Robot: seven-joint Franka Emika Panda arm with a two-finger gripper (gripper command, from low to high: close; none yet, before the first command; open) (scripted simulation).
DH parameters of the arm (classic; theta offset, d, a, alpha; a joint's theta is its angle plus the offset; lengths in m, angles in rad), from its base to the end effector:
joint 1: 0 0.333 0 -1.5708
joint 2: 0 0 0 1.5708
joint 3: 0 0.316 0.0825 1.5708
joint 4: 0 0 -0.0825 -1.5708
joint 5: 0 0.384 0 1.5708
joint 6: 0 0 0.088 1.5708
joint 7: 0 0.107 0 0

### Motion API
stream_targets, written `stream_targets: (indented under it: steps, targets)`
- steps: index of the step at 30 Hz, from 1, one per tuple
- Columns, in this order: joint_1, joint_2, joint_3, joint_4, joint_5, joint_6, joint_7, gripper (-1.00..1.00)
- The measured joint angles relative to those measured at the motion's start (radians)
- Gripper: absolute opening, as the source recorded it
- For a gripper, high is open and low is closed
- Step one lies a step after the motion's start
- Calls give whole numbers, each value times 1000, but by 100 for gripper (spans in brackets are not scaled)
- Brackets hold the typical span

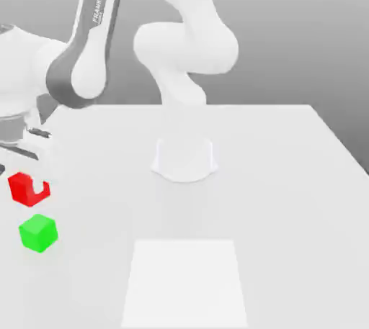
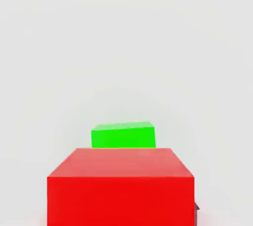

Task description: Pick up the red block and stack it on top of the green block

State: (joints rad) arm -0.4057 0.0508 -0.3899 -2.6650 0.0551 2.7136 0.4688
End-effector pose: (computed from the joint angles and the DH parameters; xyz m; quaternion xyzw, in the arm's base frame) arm 0.2914 -0.3029 0.2232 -0.7918 0.6108 -0.0013 0.0016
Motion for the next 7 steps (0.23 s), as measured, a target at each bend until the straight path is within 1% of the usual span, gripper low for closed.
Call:
stream_targets:
  steps: [4, 5, 7]
  targets:
    - [-30, 119, 61, 7, 120, 101, -86, -100]
    - [-37, 134, 71, 7, 136, 114, -97, 100]
    - [-37, 134, 71, 7, 136, 114, -97, 100]
